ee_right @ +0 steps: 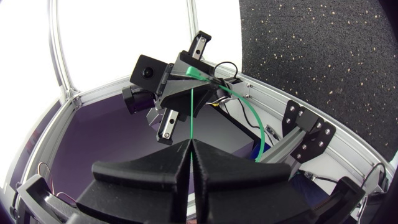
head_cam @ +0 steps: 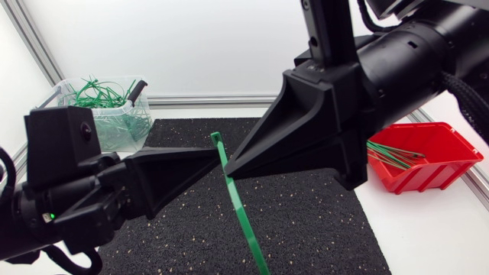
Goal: Take a green cable tie from the red box, thread the tail through the head to close it, then place it in the transparent bin on the left.
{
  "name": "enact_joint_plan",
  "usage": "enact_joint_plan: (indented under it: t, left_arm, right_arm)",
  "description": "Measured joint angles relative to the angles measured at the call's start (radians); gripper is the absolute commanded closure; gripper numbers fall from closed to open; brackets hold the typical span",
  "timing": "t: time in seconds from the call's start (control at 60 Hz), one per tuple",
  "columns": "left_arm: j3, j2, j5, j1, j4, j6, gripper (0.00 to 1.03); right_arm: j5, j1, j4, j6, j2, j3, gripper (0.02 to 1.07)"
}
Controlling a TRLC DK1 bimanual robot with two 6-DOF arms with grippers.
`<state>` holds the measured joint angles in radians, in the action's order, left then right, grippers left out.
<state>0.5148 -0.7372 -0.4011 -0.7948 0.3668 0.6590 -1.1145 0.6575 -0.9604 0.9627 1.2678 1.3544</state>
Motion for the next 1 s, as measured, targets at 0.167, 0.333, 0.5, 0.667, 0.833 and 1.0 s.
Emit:
enact_joint_plan:
  t: [0.167, 0.333, 0.5, 0.667, 0.833, 1.0]
  left_arm:
    - [0.0, 0.005, 0.023, -0.029, -0.002, -0.002, 1.0]
    - [0.0, 0.005, 0.064, -0.058, -0.002, -0.013, 1.0]
    - [0.0, 0.003, 0.083, -0.079, -0.001, -0.031, 1.0]
    - [0.0, 0.002, 0.093, -0.084, 0.001, -0.032, 1.0]
    - [0.0, -0.012, 0.094, -0.084, 0.001, -0.034, 1.0]
    - [0.0, -0.013, 0.094, -0.084, 0.001, -0.034, 1.0]
  right_arm:
    - [0.0, -0.011, -0.01, 0.003, -0.01, 0.006, 1.02]
    - [0.0, -0.011, -0.01, 0.003, -0.012, 0.008, 1.02]
    - [-0.001, -0.01, -0.009, 0.003, -0.012, 0.008, 1.02]
    - [-0.001, -0.009, -0.009, 0.003, -0.012, 0.008, 1.02]
    - [-0.001, -0.009, -0.009, 0.003, -0.012, 0.008, 1.02]
    - [-0.001, -0.009, -0.008, 0.003, -0.012, 0.008, 1.02]
